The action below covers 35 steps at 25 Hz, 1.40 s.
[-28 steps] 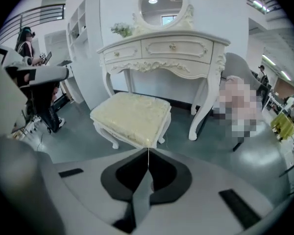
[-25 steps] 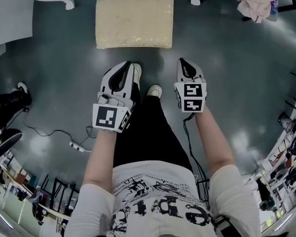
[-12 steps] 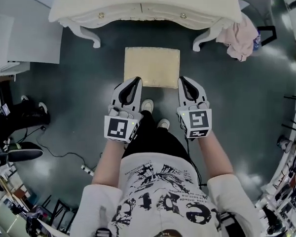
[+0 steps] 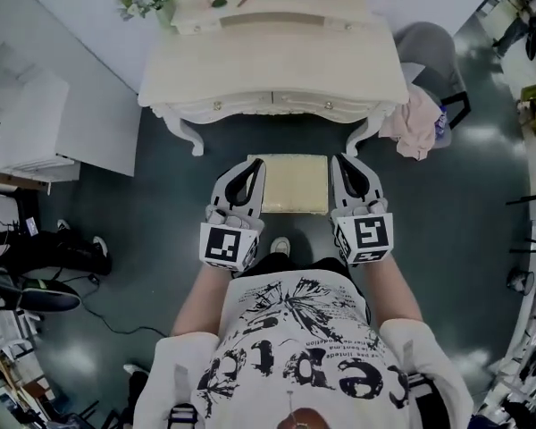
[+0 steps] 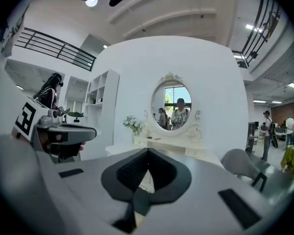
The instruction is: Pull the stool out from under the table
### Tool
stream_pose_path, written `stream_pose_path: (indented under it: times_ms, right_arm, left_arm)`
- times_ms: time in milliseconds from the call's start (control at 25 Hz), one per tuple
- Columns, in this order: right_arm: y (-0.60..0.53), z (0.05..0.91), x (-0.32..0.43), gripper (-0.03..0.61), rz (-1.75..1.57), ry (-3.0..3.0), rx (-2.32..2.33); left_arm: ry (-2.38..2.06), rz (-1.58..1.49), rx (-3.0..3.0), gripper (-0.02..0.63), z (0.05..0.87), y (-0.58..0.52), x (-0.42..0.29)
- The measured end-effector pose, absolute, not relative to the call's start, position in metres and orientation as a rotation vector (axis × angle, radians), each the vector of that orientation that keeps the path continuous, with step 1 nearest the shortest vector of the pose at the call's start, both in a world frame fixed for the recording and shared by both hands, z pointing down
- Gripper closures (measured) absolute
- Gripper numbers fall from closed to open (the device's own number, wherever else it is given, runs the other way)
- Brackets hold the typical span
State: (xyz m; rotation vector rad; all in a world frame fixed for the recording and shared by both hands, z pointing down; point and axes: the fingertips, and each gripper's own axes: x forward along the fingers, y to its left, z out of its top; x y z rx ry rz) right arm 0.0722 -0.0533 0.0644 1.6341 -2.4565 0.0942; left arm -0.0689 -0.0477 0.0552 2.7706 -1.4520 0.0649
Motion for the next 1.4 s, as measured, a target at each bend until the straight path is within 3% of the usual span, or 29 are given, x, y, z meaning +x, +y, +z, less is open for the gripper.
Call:
stream_pose_path:
  times_ms: [320,1400]
  right_arm:
    - [-0.048,0.032,0.052,0.561,0.053,-2.496,1.698]
    - [-0.060,0.029,0.039,0.563,0.042,-2.495,1.715]
  left_arm:
    - [-1.426,0.000,2.896,0.592,0.009,-0.050,-0.078]
    - [-1.456,-0.008,2.856,0.592,0.000,-0.069,-0.090]
